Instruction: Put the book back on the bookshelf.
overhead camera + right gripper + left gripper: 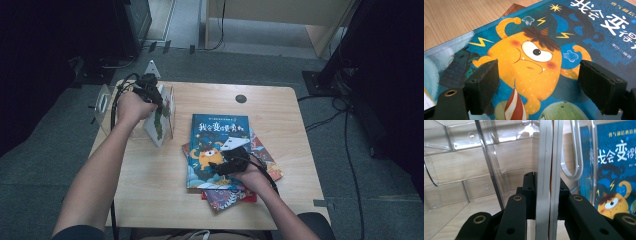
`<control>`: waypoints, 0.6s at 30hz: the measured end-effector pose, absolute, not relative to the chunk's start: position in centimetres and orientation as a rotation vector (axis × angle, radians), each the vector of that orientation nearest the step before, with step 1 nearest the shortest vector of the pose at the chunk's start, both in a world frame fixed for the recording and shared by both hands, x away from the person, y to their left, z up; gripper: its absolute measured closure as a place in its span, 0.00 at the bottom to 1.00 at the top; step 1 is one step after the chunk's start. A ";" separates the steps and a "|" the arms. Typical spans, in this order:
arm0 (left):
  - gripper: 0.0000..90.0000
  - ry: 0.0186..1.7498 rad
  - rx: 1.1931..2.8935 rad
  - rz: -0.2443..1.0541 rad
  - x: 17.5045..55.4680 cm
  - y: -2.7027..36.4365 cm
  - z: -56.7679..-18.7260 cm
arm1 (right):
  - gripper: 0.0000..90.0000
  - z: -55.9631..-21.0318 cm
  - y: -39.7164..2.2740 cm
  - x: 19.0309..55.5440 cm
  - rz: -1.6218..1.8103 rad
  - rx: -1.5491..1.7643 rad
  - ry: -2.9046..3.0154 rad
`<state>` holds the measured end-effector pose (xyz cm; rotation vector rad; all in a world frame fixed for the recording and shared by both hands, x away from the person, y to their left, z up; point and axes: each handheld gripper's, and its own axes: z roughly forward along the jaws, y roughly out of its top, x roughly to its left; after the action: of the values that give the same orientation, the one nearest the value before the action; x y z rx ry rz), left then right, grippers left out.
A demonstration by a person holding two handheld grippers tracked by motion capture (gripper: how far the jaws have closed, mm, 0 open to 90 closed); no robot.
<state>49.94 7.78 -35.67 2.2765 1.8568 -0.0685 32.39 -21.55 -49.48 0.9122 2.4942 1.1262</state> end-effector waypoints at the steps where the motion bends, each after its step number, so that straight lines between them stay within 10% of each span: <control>1: 0.86 1.867 2.267 -0.067 50.0 7.8 -35.7 | 0.19 -49.5 -21.6 32.4 1.126 0.912 2.494; 18: 0.86 1.897 2.261 -0.083 50.9 7.4 -36.6 | 0.19 -49.5 -21.6 32.4 1.127 0.913 2.495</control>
<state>50.94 7.41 -36.60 2.2613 1.8968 -0.0831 32.39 -21.56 -49.48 0.9126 2.4947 1.1267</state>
